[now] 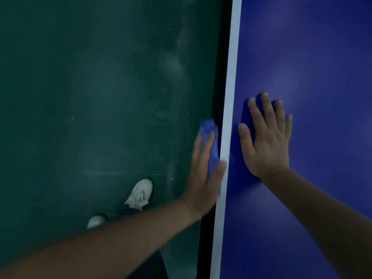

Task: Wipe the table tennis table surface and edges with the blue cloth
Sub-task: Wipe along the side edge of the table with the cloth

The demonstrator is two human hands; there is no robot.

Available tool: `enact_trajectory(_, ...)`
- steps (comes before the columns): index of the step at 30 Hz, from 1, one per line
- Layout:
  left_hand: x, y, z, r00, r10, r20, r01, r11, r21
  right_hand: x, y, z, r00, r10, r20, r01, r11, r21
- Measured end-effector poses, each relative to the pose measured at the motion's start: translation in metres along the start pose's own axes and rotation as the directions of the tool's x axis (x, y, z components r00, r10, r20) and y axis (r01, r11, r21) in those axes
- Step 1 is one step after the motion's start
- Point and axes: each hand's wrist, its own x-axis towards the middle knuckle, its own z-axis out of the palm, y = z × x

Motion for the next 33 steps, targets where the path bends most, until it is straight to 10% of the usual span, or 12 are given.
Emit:
enact_trajectory(12, 0.151, 0.062, -0.008, 0.982, -0.171, -0.086, 0.142, 0.952, -0.27, 0.001, 0.001, -0.001, 1.0, 0.01, 0.015, -0.01, 1.0, -0.014)
enact_trajectory(21, -0.013, 0.02, 0.004, 0.995, -0.092, -0.038, 0.091, 0.995, -0.038, 0.001, 0.001, 0.0, 1.0, 0.007, 0.014, -0.007, 1.0, -0.005)
enact_trajectory(33, 0.168, 0.061, -0.008, 0.994, -0.077, -0.071, 0.076, 0.997, -0.025, 0.001, -0.004, -0.008, 0.997, 0.029, 0.075, -0.029, 1.0, -0.002)
